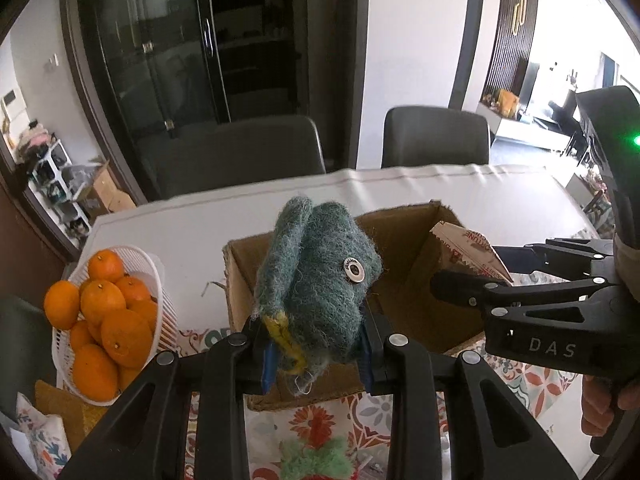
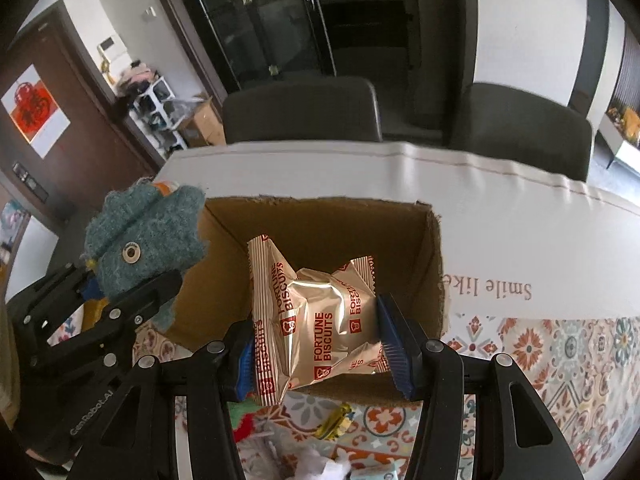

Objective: Organize soft objects
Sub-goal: 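Carry the biscuit packet with the right tool into the cardboard box while the left tool carries the pouch, then open both tools to drop the packet and pouch into the box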

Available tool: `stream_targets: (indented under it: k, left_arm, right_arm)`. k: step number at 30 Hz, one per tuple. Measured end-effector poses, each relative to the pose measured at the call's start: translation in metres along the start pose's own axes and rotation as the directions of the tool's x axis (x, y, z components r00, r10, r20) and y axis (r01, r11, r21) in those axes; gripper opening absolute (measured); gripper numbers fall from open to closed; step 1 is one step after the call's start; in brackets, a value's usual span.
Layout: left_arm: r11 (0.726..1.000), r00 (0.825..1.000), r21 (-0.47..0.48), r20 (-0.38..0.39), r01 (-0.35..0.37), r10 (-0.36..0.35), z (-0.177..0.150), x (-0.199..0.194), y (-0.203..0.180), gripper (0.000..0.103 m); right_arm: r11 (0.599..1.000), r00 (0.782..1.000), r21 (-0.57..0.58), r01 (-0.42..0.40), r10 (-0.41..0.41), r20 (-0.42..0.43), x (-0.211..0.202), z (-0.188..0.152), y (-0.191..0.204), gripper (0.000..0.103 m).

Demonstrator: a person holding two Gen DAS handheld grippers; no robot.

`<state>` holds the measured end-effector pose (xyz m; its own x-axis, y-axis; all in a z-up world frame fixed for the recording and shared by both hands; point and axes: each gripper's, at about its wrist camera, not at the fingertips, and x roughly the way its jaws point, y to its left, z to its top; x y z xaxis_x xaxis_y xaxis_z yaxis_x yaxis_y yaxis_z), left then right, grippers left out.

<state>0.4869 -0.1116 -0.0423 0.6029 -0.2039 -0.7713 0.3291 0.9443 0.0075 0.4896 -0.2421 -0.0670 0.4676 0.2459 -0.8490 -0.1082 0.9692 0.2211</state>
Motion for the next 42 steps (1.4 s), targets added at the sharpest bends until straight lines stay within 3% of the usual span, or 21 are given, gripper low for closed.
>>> stream_targets:
  k: [4,8,11,14,22,32,42]
  left_arm:
    - [1.0,0.998,-0.014,-0.059,0.021,-0.022,0.001,0.016,0.002,0.033]
    - [0.999,0.993,-0.018,-0.115,0.031,-0.033,0.001,0.031,0.004,0.043]
    - [0.999,0.992,-0.029,-0.122,0.033,-0.036,0.0,0.034,0.005,0.048]
    - [0.999,0.991,-0.039,-0.135,0.017,-0.023,0.0,0.035,0.008,0.05]
    - [0.999,0.993,-0.053,-0.116,0.004,-0.01,0.001,0.028,0.014,0.056]
    - [0.995,0.994,-0.03,-0.061,-0.097,0.095,0.004,0.003,0.025,0.071]
    - [0.99,0.99,-0.06,-0.066,-0.125,0.12,-0.007,-0.008,0.038,0.071]
  right_arm:
    - [1.0,0.999,0.001,0.003,-0.003,-0.033,0.013,0.004,-0.003,0.054]
    - [1.0,0.998,0.004,-0.005,0.005,-0.056,0.023,0.009,-0.006,0.056]
    - [1.0,0.998,0.016,-0.001,0.002,-0.061,0.027,0.01,-0.007,0.068]
    - [0.999,0.998,0.033,0.0,0.002,-0.07,0.029,0.012,-0.009,0.071]
    - [0.999,0.999,0.036,0.009,-0.007,-0.051,0.024,0.013,-0.008,0.075]
    - [1.0,0.999,0.021,-0.003,0.004,-0.036,0.019,0.016,0.005,0.085]
    - [0.998,0.998,-0.004,0.059,-0.059,0.012,0.003,0.011,0.02,0.088]
